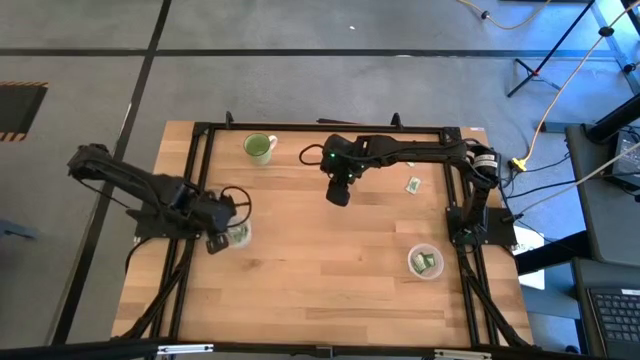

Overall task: Pick and place items into bin
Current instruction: Put the stevia packet into the left transparent bin

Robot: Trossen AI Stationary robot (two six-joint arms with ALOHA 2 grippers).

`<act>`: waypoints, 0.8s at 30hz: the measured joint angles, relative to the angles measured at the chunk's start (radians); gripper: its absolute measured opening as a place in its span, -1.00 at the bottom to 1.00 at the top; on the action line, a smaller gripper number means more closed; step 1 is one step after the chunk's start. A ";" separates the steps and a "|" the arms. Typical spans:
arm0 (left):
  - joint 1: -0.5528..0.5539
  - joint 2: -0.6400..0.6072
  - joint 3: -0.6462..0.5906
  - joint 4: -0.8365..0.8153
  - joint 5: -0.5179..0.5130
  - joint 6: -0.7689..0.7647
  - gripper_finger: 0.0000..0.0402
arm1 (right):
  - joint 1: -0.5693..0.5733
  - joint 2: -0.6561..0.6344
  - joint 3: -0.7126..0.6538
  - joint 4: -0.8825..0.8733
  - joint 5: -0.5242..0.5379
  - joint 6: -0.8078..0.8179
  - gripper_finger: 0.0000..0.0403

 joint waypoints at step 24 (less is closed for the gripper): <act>0.096 0.163 0.047 -0.020 0.017 0.126 -0.54 | 0.000 -0.017 0.000 -0.037 0.000 0.005 -0.11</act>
